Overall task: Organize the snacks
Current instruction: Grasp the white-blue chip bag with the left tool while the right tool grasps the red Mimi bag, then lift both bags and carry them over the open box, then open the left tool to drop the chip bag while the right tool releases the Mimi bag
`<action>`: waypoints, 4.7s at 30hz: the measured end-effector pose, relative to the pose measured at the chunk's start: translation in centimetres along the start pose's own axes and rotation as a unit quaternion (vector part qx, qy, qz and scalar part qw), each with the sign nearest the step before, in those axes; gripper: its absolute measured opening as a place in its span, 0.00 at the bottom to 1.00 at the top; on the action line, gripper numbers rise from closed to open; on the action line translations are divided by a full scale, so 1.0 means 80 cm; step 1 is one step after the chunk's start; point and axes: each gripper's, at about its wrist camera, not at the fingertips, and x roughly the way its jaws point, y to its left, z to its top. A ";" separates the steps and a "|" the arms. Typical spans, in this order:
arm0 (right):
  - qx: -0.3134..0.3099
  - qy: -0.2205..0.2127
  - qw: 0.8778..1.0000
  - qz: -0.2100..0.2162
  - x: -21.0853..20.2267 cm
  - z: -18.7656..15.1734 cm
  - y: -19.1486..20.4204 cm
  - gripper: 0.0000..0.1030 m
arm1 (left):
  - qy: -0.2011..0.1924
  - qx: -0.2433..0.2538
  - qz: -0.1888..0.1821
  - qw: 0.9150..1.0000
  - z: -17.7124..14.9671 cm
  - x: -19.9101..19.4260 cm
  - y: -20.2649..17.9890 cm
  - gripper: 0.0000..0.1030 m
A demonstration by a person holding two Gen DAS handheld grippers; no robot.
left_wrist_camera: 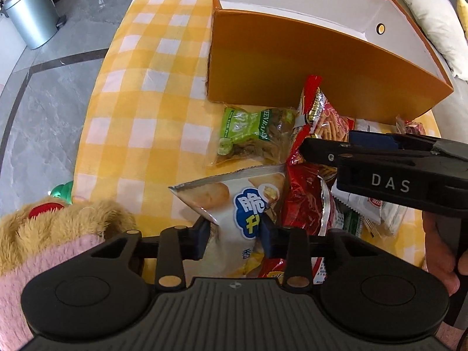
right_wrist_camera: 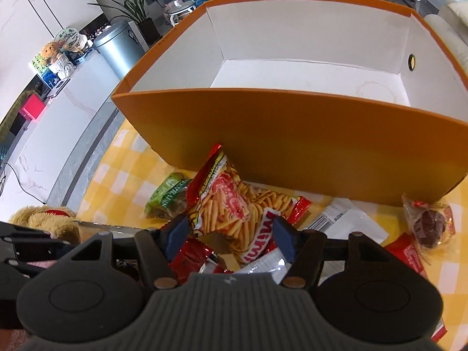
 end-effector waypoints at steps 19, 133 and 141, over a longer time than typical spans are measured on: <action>-0.021 -0.038 0.999 0.004 -0.030 -0.002 -0.005 0.29 | -0.070 -0.012 0.025 0.997 -0.009 -0.037 0.002 0.27; -0.053 0.003 0.994 -0.094 -0.095 0.130 -0.049 0.70 | -0.166 0.188 0.080 0.965 0.140 -0.101 -0.114 0.58; -0.035 -0.050 0.994 -0.092 -0.155 0.103 -0.032 0.72 | -0.216 0.157 0.059 0.962 0.104 -0.150 -0.099 0.60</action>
